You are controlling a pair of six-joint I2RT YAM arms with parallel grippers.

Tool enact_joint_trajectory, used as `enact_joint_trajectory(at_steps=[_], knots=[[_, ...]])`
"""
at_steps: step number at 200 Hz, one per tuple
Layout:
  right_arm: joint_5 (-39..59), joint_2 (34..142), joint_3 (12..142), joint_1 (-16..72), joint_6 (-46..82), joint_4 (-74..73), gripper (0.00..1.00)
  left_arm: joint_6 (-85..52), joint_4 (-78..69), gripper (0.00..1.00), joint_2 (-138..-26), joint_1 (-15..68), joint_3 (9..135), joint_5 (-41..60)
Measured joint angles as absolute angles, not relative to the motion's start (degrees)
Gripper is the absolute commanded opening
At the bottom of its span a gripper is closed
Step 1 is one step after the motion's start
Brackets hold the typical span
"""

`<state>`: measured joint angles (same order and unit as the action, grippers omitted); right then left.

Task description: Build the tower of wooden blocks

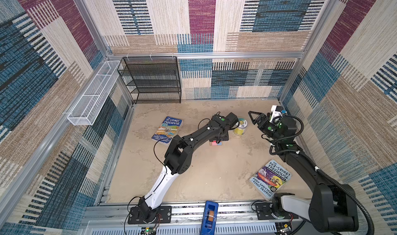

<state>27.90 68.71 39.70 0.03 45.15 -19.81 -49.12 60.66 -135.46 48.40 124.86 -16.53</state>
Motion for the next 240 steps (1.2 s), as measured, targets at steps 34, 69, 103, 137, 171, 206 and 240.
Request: enact_joint_trajectory(at_steps=[34, 69, 103, 137, 171, 206, 240], knots=[[27.90, 68.71, 39.70, 0.03, 45.17, -19.81, 1.00, -48.84, 60.66, 0.69, -135.55, 48.53, 124.97, -16.60], [27.90, 68.71, 39.70, 0.03, 45.17, -19.81, 1.00, -48.84, 60.66, 0.69, -135.55, 48.53, 124.97, -17.26], [27.90, 68.71, 39.70, 0.03, 45.17, -19.81, 1.00, -48.84, 60.64, 0.70, -135.55, 48.53, 124.92, -17.65], [27.90, 68.64, 39.70, 0.03, 45.19, -19.81, 1.00, -48.84, 60.66, 0.70, -135.55, 48.53, 124.62, -17.78], [27.90, 68.60, 39.70, 0.03, 45.19, -19.81, 1.00, -48.82, 60.66, 0.69, -135.55, 48.53, 124.62, -17.80], [27.90, 68.42, 39.68, 0.03, 45.19, -19.81, 1.00, -48.82, 60.66, 0.69, -135.55, 48.53, 124.70, -17.80], [27.90, 68.34, 39.68, 0.03, 45.19, -19.81, 1.00, -48.80, 60.66, 0.68, -135.55, 48.51, 124.73, -17.80]])
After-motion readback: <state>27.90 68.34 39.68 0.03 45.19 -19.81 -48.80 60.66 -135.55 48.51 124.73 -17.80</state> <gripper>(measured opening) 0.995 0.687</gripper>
